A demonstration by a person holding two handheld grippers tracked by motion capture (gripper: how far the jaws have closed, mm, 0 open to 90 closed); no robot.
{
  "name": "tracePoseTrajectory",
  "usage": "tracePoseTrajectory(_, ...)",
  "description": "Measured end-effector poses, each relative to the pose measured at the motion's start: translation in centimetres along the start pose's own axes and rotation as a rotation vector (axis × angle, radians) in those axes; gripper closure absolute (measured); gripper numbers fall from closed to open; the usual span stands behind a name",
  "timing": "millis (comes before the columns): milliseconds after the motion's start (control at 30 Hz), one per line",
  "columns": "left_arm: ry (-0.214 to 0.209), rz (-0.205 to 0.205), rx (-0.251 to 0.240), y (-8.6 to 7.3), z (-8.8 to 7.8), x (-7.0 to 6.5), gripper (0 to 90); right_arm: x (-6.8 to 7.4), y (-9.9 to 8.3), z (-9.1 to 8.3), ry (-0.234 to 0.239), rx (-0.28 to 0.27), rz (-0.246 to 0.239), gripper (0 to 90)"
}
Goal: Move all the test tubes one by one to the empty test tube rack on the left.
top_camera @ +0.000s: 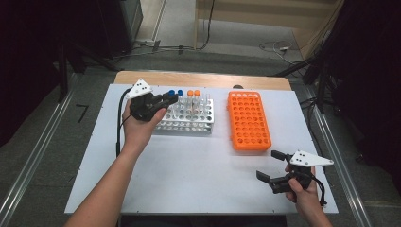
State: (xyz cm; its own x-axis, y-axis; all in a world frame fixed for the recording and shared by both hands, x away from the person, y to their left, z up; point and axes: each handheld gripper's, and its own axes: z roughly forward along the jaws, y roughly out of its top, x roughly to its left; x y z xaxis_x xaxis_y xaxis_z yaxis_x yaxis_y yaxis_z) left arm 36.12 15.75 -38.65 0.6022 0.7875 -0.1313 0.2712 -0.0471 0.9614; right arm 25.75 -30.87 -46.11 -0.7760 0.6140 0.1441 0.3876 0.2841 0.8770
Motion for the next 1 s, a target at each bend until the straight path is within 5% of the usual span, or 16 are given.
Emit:
tracePoseTrajectory(267, 0.087, -0.037, -0.017, 1.1, 2.3, 2.5, 77.1, -1.0, -0.6, -0.5, -0.027, 0.006, 0.009, 0.0)
tracePoseTrajectory(533, 0.153, -0.095, -0.002, 0.1, 5.0, 4.4, 77.1, -1.3, -0.9, -0.4, -0.03, 0.012, 0.014, 0.0)
tracePoseTrajectory(667, 0.158, -0.115, 0.011, -0.4, 6.0, 4.6, 77.0, -1.5, -0.9, -0.6, -0.031, 0.003, 0.017, 0.0)
tracePoseTrajectory(1000, 0.184, -0.086, 0.066, -1.8, 7.4, 4.3, 76.6, -1.7, -1.0, -0.7, -0.036, 0.002, 0.022, 0.0)
